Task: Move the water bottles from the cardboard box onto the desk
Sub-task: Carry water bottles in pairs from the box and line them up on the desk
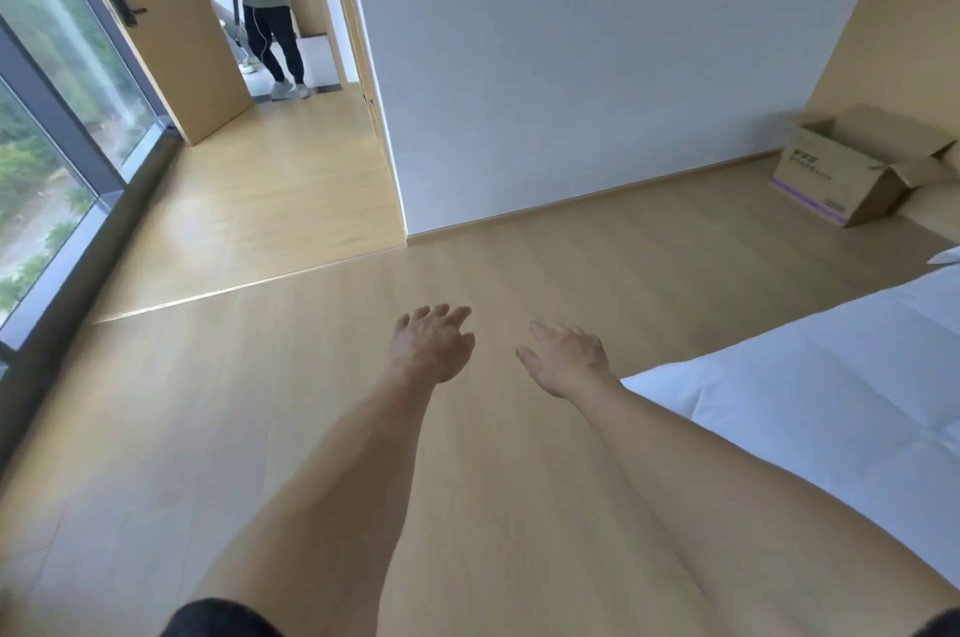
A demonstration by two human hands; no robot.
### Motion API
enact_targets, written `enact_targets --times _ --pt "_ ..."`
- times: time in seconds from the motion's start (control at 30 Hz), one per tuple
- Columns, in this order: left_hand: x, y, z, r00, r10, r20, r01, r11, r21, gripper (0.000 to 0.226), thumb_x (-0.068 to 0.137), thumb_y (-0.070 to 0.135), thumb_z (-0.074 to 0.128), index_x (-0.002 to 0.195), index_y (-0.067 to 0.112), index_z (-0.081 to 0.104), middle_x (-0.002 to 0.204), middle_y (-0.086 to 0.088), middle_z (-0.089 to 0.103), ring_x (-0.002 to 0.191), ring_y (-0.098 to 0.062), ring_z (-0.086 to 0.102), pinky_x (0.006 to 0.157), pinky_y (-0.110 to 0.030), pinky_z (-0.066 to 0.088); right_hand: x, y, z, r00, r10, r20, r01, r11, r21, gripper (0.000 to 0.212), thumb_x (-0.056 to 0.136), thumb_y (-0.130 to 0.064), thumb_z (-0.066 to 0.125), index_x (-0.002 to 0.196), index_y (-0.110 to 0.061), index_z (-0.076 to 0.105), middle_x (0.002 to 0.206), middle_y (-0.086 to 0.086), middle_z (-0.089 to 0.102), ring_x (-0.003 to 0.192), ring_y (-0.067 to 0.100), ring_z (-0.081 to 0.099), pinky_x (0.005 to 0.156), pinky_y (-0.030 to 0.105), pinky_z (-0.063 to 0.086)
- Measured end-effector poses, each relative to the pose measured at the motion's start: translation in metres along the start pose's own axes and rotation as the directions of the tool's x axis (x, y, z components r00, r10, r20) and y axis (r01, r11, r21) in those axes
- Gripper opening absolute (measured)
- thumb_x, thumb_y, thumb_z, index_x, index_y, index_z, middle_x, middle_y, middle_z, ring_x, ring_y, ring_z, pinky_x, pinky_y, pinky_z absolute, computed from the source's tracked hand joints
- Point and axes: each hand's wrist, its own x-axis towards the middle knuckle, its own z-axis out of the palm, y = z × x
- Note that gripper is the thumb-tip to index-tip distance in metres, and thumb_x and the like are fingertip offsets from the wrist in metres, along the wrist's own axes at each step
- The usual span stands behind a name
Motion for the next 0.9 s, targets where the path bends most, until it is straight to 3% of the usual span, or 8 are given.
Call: enact_targets --times 0.37,0.6,0.9 --pt "0.252 0.058 -0.011 0.961 0.268 0.065 -0.268 0.963 -0.002 0.051 0.101 0.041 0.032 0.153 0.038 0.034 0.156 0.005 0.04 0.145 -0.024 0.032 0.117 -0.042 0.021 0.178 0.07 -0.053 0.965 0.258 -0.042 -0.258 0.966 0.005 0.048 0.101 -0.047 0.034 0.142 -0.025 0.046 0.138 0.009 0.057 0.129 0.03 0.049 0.103 0.04 0.036" --pt "0.406 0.097 -0.053 0.9 0.429 0.075 -0.43 0.903 0.002 0.051 0.101 0.042 0.032 0.152 0.038 0.034 0.155 0.005 0.041 0.143 -0.023 0.034 0.116 -0.04 0.023 0.275 0.105 -0.103 0.893 0.447 -0.062 -0.443 0.894 0.07 0.049 0.102 -0.05 0.035 0.143 -0.026 0.045 0.141 0.007 0.055 0.132 0.028 0.047 0.108 0.041 0.036" --pt "0.538 0.209 -0.073 0.788 0.61 0.09 -0.614 0.789 0.024 0.052 0.103 0.042 0.033 0.154 0.035 0.032 0.158 0.003 0.038 0.145 -0.023 0.033 0.118 -0.039 0.022 0.384 0.202 -0.139 0.791 0.602 -0.105 -0.591 0.797 0.124 0.051 0.1 -0.055 0.036 0.143 -0.029 0.046 0.141 0.01 0.055 0.133 0.028 0.048 0.108 0.043 0.034"
